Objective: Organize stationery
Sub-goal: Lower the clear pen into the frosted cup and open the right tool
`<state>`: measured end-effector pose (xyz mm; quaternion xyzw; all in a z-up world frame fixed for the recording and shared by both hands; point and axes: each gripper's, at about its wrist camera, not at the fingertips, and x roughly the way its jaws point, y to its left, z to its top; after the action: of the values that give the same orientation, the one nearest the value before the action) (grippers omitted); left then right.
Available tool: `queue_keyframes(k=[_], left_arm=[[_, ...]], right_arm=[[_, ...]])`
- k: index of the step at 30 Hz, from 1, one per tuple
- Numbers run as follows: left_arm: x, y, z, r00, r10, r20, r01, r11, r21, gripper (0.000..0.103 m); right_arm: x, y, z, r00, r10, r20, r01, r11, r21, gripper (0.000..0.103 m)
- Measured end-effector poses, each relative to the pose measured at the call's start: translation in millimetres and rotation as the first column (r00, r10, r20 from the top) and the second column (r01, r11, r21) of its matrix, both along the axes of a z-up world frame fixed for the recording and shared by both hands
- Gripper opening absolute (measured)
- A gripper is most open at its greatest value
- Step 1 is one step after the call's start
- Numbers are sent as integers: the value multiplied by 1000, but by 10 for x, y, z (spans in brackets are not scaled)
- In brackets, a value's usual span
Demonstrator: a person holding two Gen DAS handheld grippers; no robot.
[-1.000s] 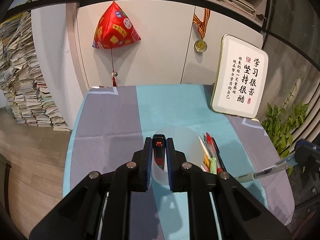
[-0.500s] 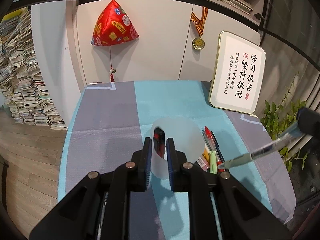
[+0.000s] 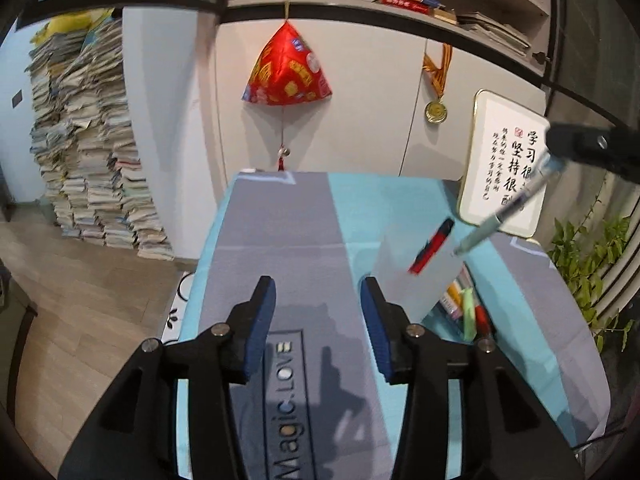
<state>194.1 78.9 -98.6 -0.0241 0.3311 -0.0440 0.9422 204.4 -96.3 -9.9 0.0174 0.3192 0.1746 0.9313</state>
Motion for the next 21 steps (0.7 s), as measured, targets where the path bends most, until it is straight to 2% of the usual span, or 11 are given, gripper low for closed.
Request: queue_keyframes(k=[10, 15, 21], left_arm=[[-54, 116, -93, 1000, 6, -21, -7, 1000, -13, 42], [-62, 66, -115, 1000, -8, -19, 8, 1000, 2, 42], [-67, 19, -139, 999, -24, -26, 25, 1000, 6, 42]], right_arm=[[291, 270, -337, 997, 0, -79, -5, 998, -67, 12], [408, 295, -533, 989, 4, -150, -13, 998, -57, 12], [476, 318, -671, 981, 1, -195, -11, 999, -50, 12]])
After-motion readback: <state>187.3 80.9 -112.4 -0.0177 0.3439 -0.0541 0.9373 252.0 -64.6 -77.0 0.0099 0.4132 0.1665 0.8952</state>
